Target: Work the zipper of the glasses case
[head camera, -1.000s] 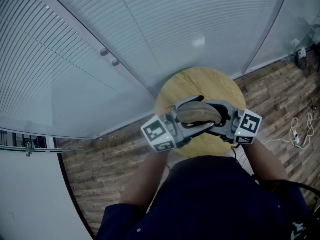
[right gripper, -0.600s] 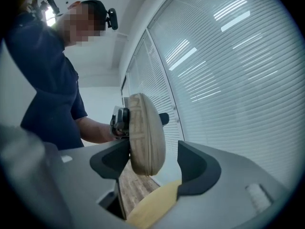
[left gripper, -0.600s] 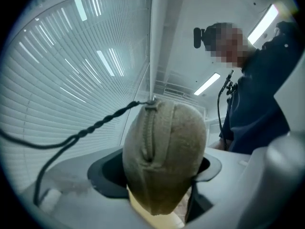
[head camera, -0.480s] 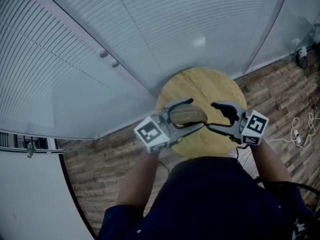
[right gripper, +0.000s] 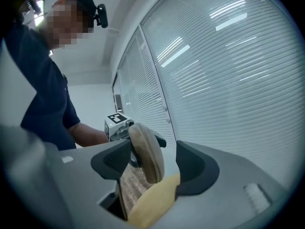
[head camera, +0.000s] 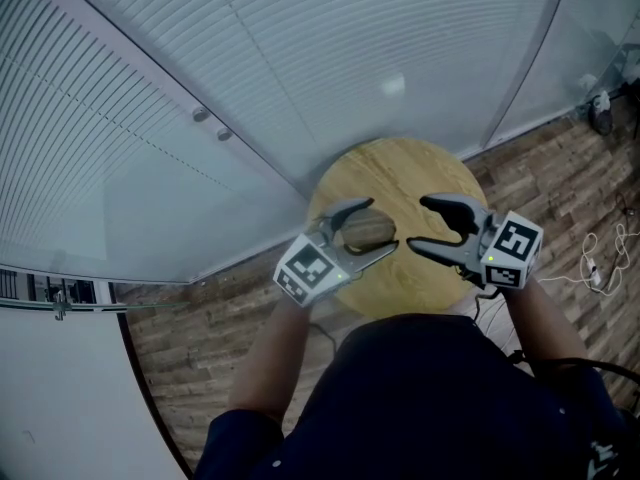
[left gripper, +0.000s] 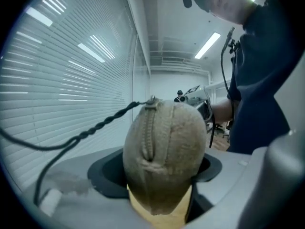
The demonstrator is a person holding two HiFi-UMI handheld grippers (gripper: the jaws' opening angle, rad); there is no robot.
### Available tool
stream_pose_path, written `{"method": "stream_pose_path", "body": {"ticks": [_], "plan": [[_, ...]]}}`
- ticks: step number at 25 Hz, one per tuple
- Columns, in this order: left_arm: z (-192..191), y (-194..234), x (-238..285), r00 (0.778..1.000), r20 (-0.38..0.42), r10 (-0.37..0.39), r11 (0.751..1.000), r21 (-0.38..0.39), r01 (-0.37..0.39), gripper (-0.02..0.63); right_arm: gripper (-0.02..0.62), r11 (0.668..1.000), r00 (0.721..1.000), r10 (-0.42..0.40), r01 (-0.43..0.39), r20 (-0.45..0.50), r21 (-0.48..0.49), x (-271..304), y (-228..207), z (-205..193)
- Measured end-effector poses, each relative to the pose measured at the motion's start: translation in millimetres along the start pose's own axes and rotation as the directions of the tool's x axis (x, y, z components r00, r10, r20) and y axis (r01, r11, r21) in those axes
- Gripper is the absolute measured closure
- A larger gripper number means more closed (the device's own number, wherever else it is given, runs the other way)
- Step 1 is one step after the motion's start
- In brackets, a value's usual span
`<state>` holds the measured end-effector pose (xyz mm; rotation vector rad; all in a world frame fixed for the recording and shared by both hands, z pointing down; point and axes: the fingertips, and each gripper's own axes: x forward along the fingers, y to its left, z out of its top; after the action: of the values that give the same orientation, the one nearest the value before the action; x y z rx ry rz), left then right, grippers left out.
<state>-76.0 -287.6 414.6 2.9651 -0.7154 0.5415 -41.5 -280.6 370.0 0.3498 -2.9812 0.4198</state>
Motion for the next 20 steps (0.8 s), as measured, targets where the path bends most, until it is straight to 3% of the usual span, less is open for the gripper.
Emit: {"method": "stream_pose_path", "body": {"ticks": [4, 12, 15, 20], "plan": [[-23, -11, 13, 0.991, -0.137, -0.011, 0.996, 0.085, 0.023, 0.251, 0.354, 0.998, 0.999, -0.002, 0.004, -0.037, 0.060, 6, -6, 2], [-58, -26, 30, 0.955, -0.297, 0.001, 0.969, 0.238, 0.073, 0.251, 0.426, 0.990, 0.989, 0.124, -0.118, -0.078, 0.078, 35, 17, 5], [-62, -30, 35, 0.942, -0.336, 0.011, 0.946, 0.307, 0.099, 0.252, 0.426, 0.986, 0.978, 0.159, -0.149, -0.133, 0.080, 46, 25, -6], [-70, -29, 39, 0.910, -0.408, 0.076, 0.887, 0.445, 0.126, 0.252, 0.443, 0.975, 0.960, 0.211, -0.193, -0.182, 0.112, 55, 33, -21]]}}
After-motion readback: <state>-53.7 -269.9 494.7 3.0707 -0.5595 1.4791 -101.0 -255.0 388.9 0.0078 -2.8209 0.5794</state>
